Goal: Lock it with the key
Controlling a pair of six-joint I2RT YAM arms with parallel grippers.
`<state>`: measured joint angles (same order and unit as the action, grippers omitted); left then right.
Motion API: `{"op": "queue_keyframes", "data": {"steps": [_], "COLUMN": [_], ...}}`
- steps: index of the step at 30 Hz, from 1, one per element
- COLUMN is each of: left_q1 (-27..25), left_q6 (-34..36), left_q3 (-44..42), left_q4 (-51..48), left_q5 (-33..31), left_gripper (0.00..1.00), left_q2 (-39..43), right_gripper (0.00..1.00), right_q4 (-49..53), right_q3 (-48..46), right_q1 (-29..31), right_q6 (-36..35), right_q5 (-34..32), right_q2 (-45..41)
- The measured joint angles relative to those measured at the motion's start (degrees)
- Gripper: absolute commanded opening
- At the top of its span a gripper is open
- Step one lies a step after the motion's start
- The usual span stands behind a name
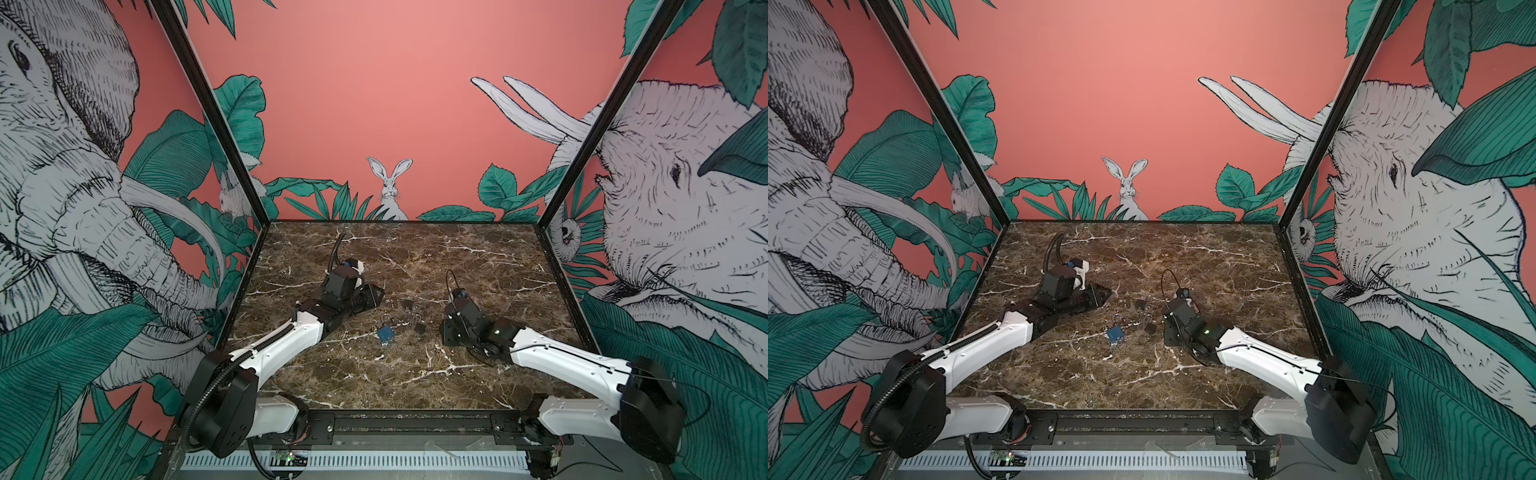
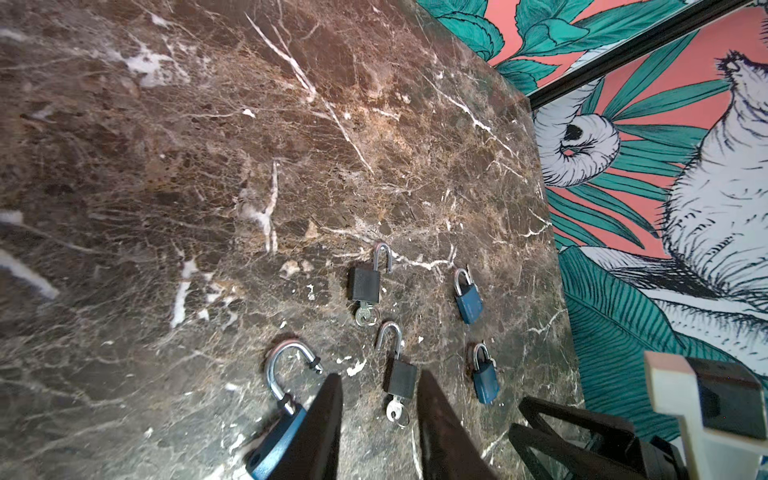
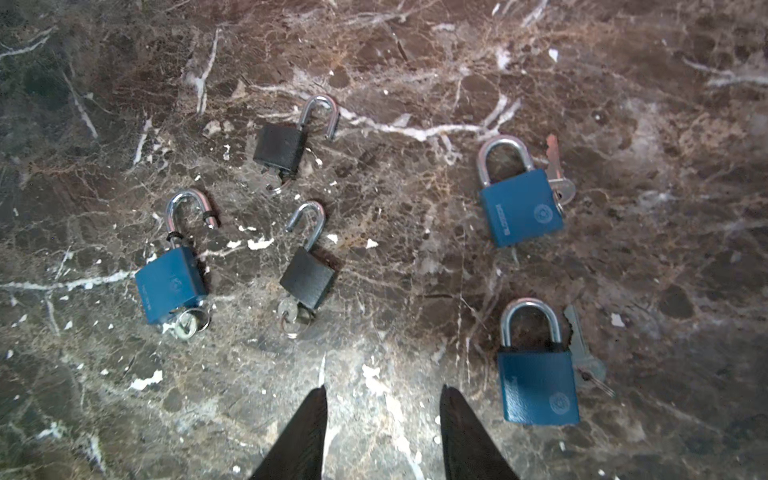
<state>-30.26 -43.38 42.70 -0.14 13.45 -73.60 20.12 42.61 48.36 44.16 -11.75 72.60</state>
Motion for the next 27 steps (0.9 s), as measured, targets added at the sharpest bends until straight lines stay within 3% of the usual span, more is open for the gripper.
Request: {"op": "queue_keyframes", "data": {"steps": [3, 5, 9, 19, 27], "left_q1": [0.5, 0.7, 1.4, 2.1, 2.4], "left_q6": [0.2, 0.2, 0.1, -0.3, -0.6], "left_q3": [-0.8, -1.6, -4.0, -7.2, -8.5], "left_q4": [0.0, 0.0, 0.1, 1.2, 1.8], "left_q5": [0.2, 0.5, 0.6, 0.7, 0.9], "left_gripper": [0.34, 0.34, 0.34, 0.35, 0.35], "left_q2": [1.0, 1.7, 3.2, 7.3, 8.2], "right_gripper": [0.5, 0.59, 0.62, 0.56, 0.56], "right_q4": [-2.0, -3.0, -4.1, -5.2, -4.3], "right_q3": [1.8, 3.2, 6.5, 13.8, 16.4], "right_q1": [1.6, 2.4, 4.3, 6.5, 7.0], "right_q6": [2.0, 3.5, 5.4, 10.0, 12.5], "right_q5": [-2.4, -4.0, -6.7, -10.7, -13.0], "right_q2": [4.5, 7.8, 13.5, 26.3, 30.6]}}
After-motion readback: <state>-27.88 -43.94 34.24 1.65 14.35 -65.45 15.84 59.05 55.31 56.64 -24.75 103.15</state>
